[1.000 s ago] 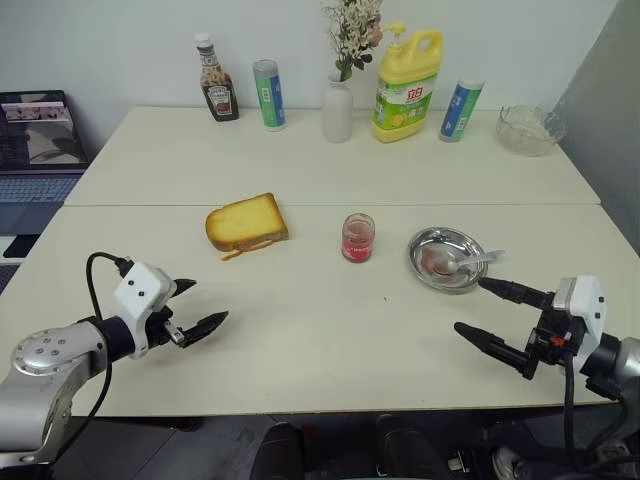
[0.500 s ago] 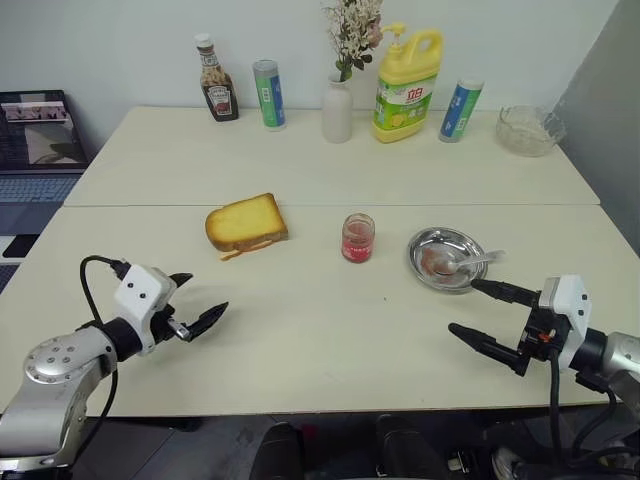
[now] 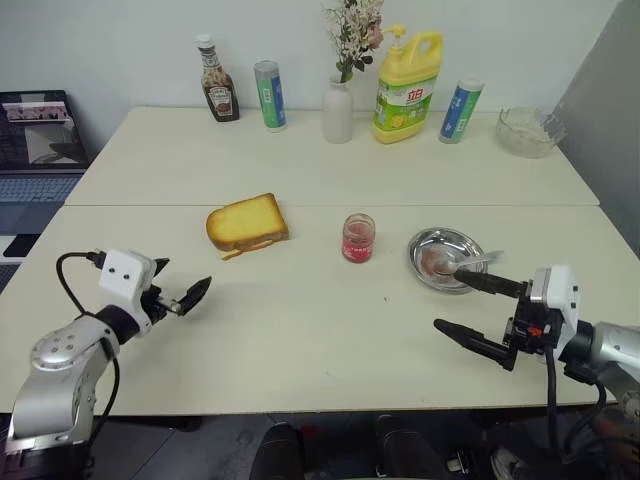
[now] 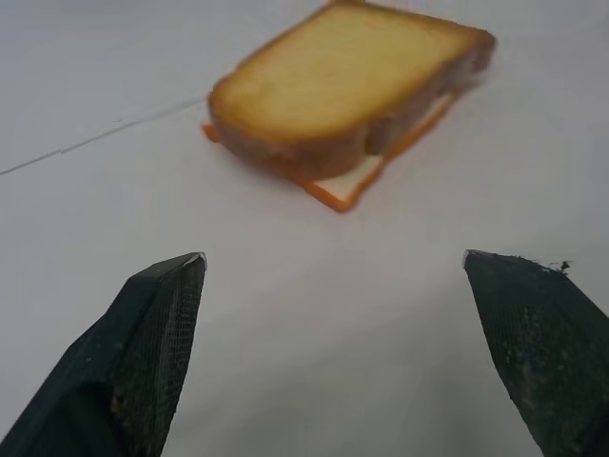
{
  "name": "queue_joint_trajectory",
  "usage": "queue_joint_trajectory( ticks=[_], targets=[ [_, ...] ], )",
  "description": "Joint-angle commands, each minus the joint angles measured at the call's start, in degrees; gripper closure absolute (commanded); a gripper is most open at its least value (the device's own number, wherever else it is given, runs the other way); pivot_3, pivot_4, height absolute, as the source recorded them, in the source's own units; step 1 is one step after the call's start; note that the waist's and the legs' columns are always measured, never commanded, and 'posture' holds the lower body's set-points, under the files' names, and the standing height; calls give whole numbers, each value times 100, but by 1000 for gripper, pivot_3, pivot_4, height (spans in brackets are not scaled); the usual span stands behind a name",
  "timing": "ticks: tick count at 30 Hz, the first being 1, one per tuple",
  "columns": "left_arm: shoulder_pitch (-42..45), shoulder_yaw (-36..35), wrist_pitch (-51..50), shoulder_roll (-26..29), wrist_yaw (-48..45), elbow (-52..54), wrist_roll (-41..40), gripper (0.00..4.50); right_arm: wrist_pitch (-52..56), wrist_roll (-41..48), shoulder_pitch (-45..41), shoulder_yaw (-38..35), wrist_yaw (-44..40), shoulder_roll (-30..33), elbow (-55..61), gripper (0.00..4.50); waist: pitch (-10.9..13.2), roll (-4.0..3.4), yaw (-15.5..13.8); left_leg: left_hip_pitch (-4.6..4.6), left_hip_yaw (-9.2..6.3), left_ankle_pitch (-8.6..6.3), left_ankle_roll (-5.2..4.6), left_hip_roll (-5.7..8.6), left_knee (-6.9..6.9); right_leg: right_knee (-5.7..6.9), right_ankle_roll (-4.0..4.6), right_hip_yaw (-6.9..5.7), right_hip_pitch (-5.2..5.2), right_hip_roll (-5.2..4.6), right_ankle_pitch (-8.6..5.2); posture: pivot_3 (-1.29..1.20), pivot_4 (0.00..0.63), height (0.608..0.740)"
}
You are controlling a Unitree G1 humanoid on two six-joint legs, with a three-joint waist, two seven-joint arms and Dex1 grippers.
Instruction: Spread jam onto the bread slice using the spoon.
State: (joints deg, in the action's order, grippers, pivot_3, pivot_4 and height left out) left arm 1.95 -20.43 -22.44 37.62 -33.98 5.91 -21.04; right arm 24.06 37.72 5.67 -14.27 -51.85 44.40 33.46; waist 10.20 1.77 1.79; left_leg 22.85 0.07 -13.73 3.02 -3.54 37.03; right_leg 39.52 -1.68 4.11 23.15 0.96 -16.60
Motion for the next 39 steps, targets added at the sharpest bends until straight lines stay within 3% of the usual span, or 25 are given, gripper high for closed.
queue_joint_trajectory(
  ticks=[1, 8, 15, 24, 27, 29, 39],
  targets=[
    [561, -153, -634, -193, 498, -117, -267, 0, 185, 152, -283, 78, 134, 52, 245, 34, -5, 9, -1, 1, -2, 0, 0, 0, 0, 0, 0, -1, 0, 0, 0, 0, 150, 740],
    [1633, -108, -1650, -703, 1358, -627, -433, 0, 377, 101, -1100, 465, 297, 75, 349, 34, -7, 12, -3, 2, -4, 0, 0, 4, 2, 1, 16, -1, 0, 0, 12, 0, 150, 740],
    [2507, -209, -1948, -1182, 1862, -1535, -523, 0, 1056, 241, -2333, 922, 488, 98, 182, 34, -9, 16, -4, 3, -11, 1, 0, 4, 2, 7, 24, -6, 1, 3, 18, 0, 150, 740],
    [3104, -263, -1969, -1410, 2092, -2094, -601, 0, 1114, 149, -2513, 1139, 431, 48, 153, 34, -10, 21, -12, 11, -14, 0, 1, 6, 1, 3, 25, -10, 3, -1, 19, 0, 150, 740],
    [3156, -287, -1998, -1432, 2154, -2135, -610, 477, 1120, 161, -2500, 1140, 449, 36, 168, 0, -10, 21, -12, 10, -14, 0, 1, 6, 0, 4, 25, -10, 3, -1, 19, 0, 150, 740],
    [3203, -331, -2078, -1472, 2186, -2169, -673, 1051, 1123, 171, -2498, 1143, 457, 28, 173, 0, -10, 21, -12, 10, -15, 1, 1, 6, 1, 5, 25, -11, 3, 0, 19, 0, 150, 740],
    [3286, -384, -2284, -1536, 2384, -1808, -810, 4339, 1123, 197, -2518, 1149, 468, -19, 168, 0, -10, 21, -12, 10, -16, 1, 2, 7, 1, 5, 25, -12, 2, -1, 19, 0, 150, 740]
  ],
)
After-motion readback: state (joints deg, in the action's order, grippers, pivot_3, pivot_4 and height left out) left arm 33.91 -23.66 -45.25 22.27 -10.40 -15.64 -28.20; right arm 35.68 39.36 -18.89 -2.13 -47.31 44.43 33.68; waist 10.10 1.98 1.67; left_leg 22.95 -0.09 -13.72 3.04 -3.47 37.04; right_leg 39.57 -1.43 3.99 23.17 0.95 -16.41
